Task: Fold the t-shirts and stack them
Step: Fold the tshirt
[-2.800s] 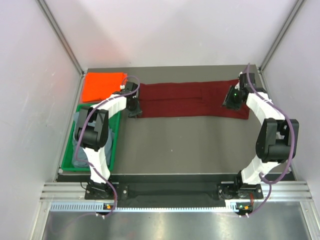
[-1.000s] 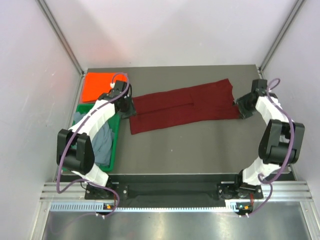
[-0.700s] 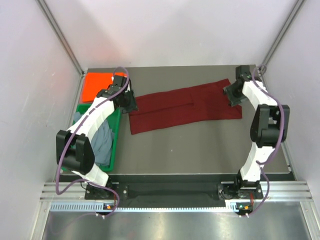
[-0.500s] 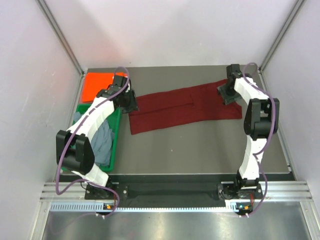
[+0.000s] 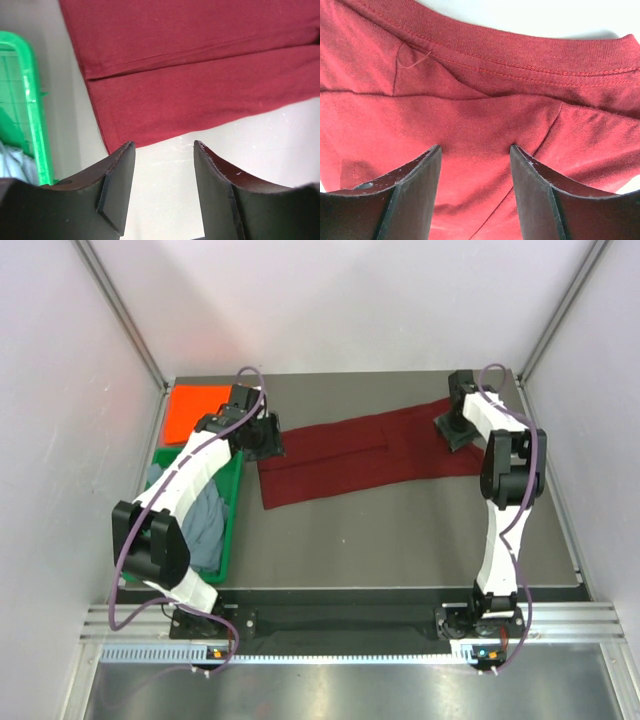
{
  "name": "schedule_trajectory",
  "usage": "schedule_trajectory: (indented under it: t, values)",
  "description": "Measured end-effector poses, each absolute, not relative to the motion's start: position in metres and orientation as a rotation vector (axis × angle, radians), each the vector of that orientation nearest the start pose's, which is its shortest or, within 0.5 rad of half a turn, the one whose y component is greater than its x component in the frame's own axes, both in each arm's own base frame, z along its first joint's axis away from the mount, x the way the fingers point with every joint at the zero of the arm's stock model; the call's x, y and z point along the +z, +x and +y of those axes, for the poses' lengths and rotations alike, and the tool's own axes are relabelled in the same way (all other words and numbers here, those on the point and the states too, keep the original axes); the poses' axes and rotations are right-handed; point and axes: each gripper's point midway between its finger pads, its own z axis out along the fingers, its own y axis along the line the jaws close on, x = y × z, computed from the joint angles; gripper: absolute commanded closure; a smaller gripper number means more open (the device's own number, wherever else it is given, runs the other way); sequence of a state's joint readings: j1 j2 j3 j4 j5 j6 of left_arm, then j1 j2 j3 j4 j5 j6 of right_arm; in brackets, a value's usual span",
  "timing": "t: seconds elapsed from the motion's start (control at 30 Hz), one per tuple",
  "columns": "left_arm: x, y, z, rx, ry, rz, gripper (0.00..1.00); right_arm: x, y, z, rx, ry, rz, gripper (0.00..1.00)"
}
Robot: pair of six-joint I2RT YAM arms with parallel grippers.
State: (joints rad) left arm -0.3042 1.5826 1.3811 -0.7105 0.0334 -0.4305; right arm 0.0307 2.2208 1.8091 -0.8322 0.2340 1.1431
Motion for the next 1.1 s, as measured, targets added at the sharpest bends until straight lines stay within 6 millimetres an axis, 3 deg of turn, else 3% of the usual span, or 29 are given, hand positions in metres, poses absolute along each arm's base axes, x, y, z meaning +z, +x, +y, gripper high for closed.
schedule_trajectory:
  t: [0.37,0.7,0.97,1.1]
  values:
    - [0.167,0.376,-0.159,-0.371,-0.103,2.513,0.42,0.035,0.516,-0.006,-0.001,1.340,2.341,0.43]
    - [0.154,0.378,-0.175,-0.354,-0.079,2.508,0.45,0.039,0.562,-0.060,0.029,1.238,2.248,0.43]
    - [0.096,0.386,-0.191,-0.364,-0.086,2.616,0.48,0.043,0.588,-0.086,0.030,1.163,2.217,0.43]
    - [0.073,0.411,-0.198,-0.353,-0.099,2.652,0.47,0.043,0.592,-0.092,0.023,1.115,2.220,0.43]
